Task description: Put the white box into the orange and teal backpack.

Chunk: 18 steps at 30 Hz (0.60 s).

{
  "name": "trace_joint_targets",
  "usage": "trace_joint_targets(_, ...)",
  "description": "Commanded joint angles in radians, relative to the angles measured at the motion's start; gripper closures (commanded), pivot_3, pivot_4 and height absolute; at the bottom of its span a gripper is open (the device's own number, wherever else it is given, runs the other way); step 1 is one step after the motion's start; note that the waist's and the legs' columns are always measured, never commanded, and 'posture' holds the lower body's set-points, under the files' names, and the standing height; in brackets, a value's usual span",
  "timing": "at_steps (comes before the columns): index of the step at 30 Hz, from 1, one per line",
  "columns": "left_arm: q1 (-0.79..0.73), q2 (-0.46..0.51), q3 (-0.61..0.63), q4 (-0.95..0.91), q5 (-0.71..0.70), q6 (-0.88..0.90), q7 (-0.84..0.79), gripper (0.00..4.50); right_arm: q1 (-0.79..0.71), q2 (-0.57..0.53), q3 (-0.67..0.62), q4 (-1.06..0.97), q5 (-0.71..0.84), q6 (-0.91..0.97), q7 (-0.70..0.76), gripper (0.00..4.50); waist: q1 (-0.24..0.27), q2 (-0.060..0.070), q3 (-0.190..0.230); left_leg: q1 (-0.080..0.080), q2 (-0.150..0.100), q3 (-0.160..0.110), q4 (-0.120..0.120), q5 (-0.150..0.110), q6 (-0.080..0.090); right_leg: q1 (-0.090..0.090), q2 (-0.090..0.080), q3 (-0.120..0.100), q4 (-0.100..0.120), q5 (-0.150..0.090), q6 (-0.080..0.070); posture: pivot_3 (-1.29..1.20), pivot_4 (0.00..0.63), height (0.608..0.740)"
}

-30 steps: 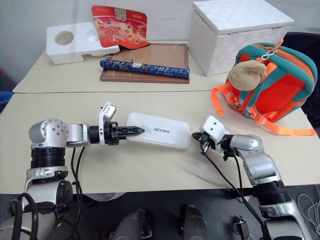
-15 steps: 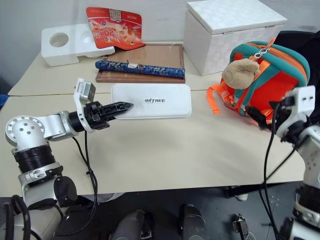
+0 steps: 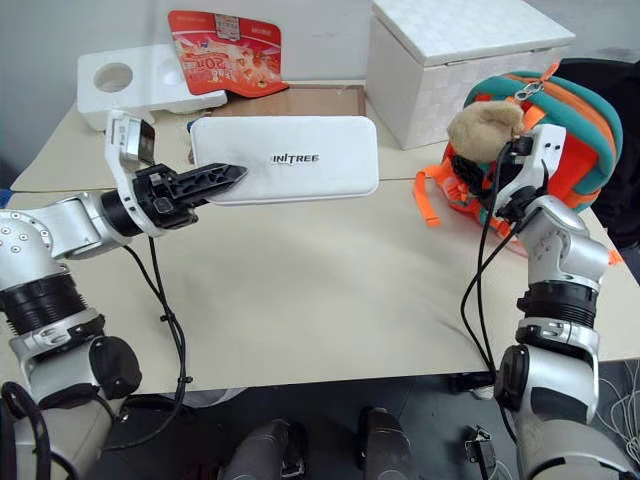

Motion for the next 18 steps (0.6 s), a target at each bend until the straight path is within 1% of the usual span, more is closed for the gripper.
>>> trace_joint_targets(1, 0.007, 0.021, 0.004, -0.052, -0.035, -0.049, -0.015, 3.11, -0.006, -0.031, 0.025, -0.045, 0.023, -0.019, 0.099, 2.00, -0.001, 0.000, 0.000, 0.000, 0.000, 0.000, 0.000, 0.000, 0.000, 0.000, 0.000, 0.000, 0.000, 0.000, 0.000, 0.00, 0.150, 0.740)
trace_joint_targets(4, 0.010, 0.035, 0.003, -0.043, -0.029, -0.079, -0.015, 3.11, 0.027, -0.051, 0.043, -0.140, 0.072, 0.041, 0.191, 3.02, 0.000, 0.000, 0.000, 0.000, 0.000, 0.000, 0.000, 0.000, 0.000, 0.000, 0.000, 0.000, 0.000, 0.000, 0.000, 0.00, 0.150, 0.740)
trace_joint_targets(6, 0.005, 0.046, 0.000, -0.028, -0.024, -0.103, -0.019, 3.11, 0.073, -0.080, 0.056, -0.269, 0.141, 0.127, 0.270, 3.71, 0.001, 0.000, 0.000, 0.000, 0.001, 0.000, 0.000, 0.000, 0.000, -0.001, 0.000, 0.000, 0.000, 0.000, 0.000, 0.00, 0.150, 0.740)
trace_joint_targets(8, -0.009, 0.057, -0.003, 0.000, -0.017, -0.135, -0.026, 3.11, 0.143, -0.137, 0.060, -0.448, 0.246, 0.239, 0.362, 4.36, 0.002, 0.000, 0.000, -0.001, 0.001, 0.000, -0.001, 0.000, -0.001, -0.002, 0.000, 0.000, 0.000, 0.000, 0.000, 0.00, 0.150, 0.740)
trace_joint_targets(10, -0.025, 0.065, -0.010, 0.027, -0.012, -0.171, -0.036, 3.11, 0.200, -0.209, 0.034, -0.603, 0.383, 0.375, 0.431, 4.44, 0.003, 0.000, 0.000, -0.001, 0.001, 0.000, -0.002, 0.000, -0.001, -0.002, 0.000, 0.000, -0.001, 0.000, 0.000, 0.00, 0.150, 0.740)
trace_joint_targets(12, -0.038, 0.075, -0.024, 0.045, -0.010, -0.208, -0.055, 3.11, 0.230, -0.274, -0.005, -0.688, 0.496, 0.486, 0.455, 4.44, 0.004, 0.000, 0.000, -0.001, 0.001, 0.000, -0.003, 0.000, -0.001, -0.002, -0.001, 0.000, -0.001, 0.000, 0.000, 0.00, 0.150, 0.740)
trace_joint_targets(14, -0.054, 0.085, -0.038, 0.061, -0.009, -0.245, -0.079, 3.11, 0.251, -0.336, -0.048, -0.743, 0.603, 0.582, 0.467, 4.44, 0.004, 0.000, 0.001, -0.001, 0.000, 0.000, -0.002, 0.000, 0.000, -0.002, -0.001, -0.001, -0.001, 0.000, 0.000, 0.00, 0.150, 0.740)
trace_joint_targets(16, -0.085, 0.090, -0.043, 0.098, -0.019, -0.271, -0.106, 3.11, 0.260, -0.406, -0.118, -0.768, 0.777, 0.705, 0.481, 4.44, 0.005, -0.001, 0.001, 0.000, 0.001, 0.000, -0.002, 0.000, 0.000, -0.001, -0.002, -0.002, -0.002, 0.000, 0.000, 0.00, 0.150, 0.740)
trace_joint_targets(18, -0.102, 0.095, -0.053, 0.120, -0.024, -0.289, -0.136, 3.11, 0.270, -0.447, -0.163, -0.786, 0.895, 0.765, 0.477, 4.44, 0.008, -0.001, 0.001, -0.001, 0.000, -0.001, -0.002, 0.000, 0.000, -0.001, -0.002, -0.002, -0.004, 0.000, 0.000, 0.00, 0.150, 0.740)
